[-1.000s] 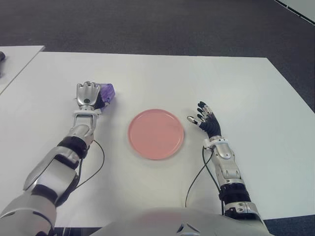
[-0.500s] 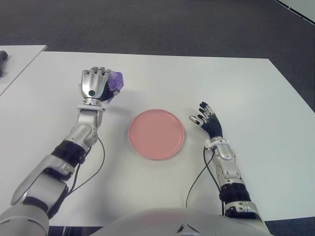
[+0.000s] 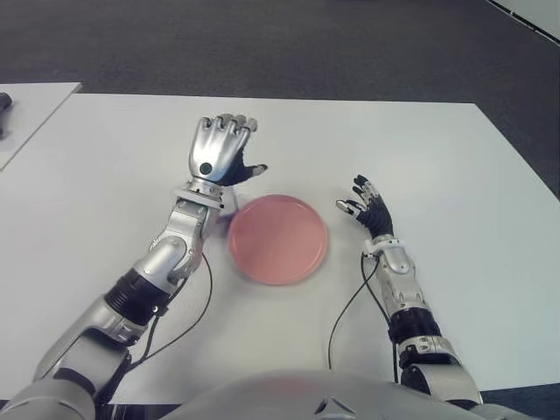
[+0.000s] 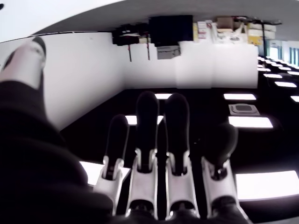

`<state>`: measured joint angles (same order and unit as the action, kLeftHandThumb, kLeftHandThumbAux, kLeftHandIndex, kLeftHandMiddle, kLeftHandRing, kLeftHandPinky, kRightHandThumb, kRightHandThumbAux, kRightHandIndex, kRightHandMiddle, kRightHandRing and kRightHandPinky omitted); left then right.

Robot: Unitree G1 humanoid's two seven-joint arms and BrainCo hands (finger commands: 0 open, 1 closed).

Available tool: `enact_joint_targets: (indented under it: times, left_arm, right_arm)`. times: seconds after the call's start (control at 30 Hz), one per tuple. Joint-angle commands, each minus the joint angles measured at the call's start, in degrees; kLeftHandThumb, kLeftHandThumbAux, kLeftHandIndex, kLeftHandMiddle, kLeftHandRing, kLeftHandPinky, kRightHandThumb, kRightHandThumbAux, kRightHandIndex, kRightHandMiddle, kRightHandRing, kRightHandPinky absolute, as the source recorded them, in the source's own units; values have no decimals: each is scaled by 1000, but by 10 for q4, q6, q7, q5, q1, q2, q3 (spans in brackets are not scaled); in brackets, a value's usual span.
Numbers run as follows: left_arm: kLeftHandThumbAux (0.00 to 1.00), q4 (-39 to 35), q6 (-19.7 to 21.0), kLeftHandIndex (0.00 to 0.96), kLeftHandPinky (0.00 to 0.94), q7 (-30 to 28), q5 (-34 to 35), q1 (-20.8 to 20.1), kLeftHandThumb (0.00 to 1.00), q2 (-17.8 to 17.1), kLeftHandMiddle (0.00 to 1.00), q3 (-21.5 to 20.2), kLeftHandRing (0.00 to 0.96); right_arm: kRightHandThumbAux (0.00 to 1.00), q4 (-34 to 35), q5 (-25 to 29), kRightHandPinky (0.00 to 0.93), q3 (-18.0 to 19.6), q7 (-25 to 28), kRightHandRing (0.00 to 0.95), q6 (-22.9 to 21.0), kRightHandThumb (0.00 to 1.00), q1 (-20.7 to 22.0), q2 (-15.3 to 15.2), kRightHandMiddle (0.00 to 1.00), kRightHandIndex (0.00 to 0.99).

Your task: Put the tissue paper into the plate.

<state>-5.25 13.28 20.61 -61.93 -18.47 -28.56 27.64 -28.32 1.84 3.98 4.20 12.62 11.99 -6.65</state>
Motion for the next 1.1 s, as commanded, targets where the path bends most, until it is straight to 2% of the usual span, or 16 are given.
enact_joint_targets:
  times: [0.03, 0.13, 0.3, 0.37, 0.43, 0.5, 0.53, 0.6, 0.67, 0.83, 0.9, 1.0, 1.1]
  left_arm:
    - [651, -15, -34, 385, 749, -18, -21, 17, 950, -12, 508, 3, 531]
    - [651, -14, -61, 383, 758, -21, -24, 13, 950, -13, 507, 6, 531]
    - [652, 15, -103, 381, 778, 2, -26, 4, 949, 3, 506, 12, 533]
    - [652, 39, -118, 380, 781, 31, -32, 3, 949, 19, 506, 22, 534]
    - [652, 69, -122, 380, 784, 64, -53, 8, 949, 42, 506, 46, 535]
    - [661, 84, -124, 391, 796, 81, -70, 11, 892, 51, 525, 60, 697]
    - [662, 87, -125, 393, 798, 84, -75, 11, 884, 51, 528, 62, 719]
    - [665, 86, -129, 397, 802, 78, -85, 10, 866, 43, 535, 66, 773]
    - [666, 87, -133, 398, 804, 72, -93, 10, 859, 40, 537, 68, 791]
    - [665, 96, -135, 401, 820, 57, -128, 11, 854, 30, 542, 87, 808]
    - [665, 99, -140, 402, 825, 47, -133, 9, 854, 29, 544, 91, 811]
    - [664, 101, -143, 404, 833, 30, -132, 12, 854, 29, 547, 95, 814]
    - [663, 102, -141, 406, 837, 33, -134, 17, 855, 29, 551, 95, 817]
  right_arm:
    - [789, 7, -16, 17, -14, -25, 0, -16, 38, -17, 25, 0, 14]
    - [798, 72, 9, 12, 7, -2, 0, -35, 33, -39, -3, 0, 14]
    - [827, 71, 8, 11, 8, -15, 0, -33, 19, -10, 10, 0, 11]
    - [832, 71, 8, 15, 10, -18, 0, -24, 16, -15, 14, 0, 11]
    - [834, 78, 12, 20, 17, -18, 0, -1, 14, -41, 15, 0, 11]
    - [835, 80, 13, 29, 20, -18, 0, 8, 14, -50, 15, 0, 11]
    - [835, 79, 12, 30, 21, -18, 0, 9, 15, -50, 16, 0, 11]
    - [835, 173, 4, 44, 2, -18, 3, -43, 24, -63, 18, 8, 17]
    - [836, 218, -1, 55, -6, -21, 6, -70, 32, -70, 19, 15, 22]
    - [832, 230, -37, 58, -14, -59, 14, -62, 20, -79, 32, 28, 30]
    - [831, 237, -31, 57, -14, -54, 16, -73, 15, -75, 32, 31, 31]
    - [836, 249, -17, 106, -14, -42, 30, -93, 5, -66, 30, 41, 33]
    - [838, 256, -15, 125, -13, -39, 36, -100, 1, -68, 30, 45, 33]
